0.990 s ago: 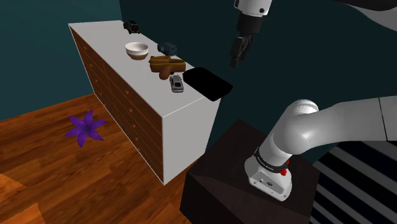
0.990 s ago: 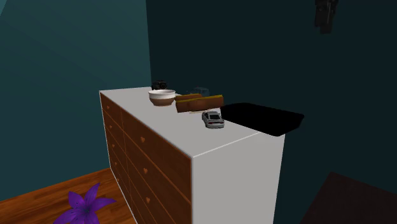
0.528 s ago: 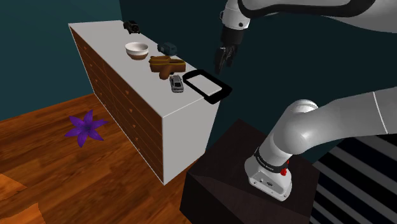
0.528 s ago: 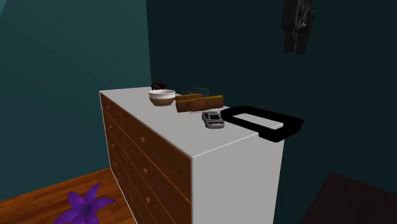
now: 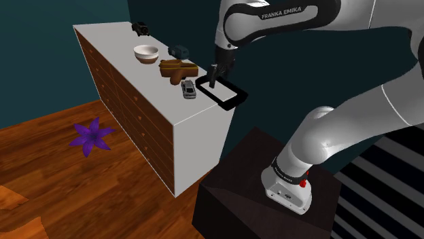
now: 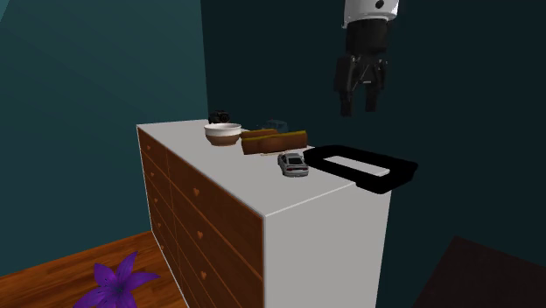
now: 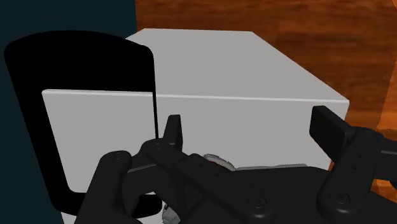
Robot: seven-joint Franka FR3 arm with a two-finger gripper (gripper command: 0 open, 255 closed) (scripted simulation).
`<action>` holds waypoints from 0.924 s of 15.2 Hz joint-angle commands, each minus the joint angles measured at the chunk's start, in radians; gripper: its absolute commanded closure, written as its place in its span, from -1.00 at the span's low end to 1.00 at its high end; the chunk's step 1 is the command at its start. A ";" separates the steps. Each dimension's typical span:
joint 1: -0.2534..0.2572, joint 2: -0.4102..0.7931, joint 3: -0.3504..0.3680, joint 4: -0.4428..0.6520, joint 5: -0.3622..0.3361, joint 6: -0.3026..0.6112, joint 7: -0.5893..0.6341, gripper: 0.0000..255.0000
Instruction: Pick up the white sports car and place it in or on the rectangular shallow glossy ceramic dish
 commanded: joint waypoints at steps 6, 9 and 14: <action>-0.024 0.250 0.032 0.059 -0.039 0.227 0.115 -1.00; -0.034 0.366 0.040 0.108 -0.069 0.305 0.172 -1.00; -0.041 0.559 0.039 0.219 -0.132 0.407 0.271 -1.00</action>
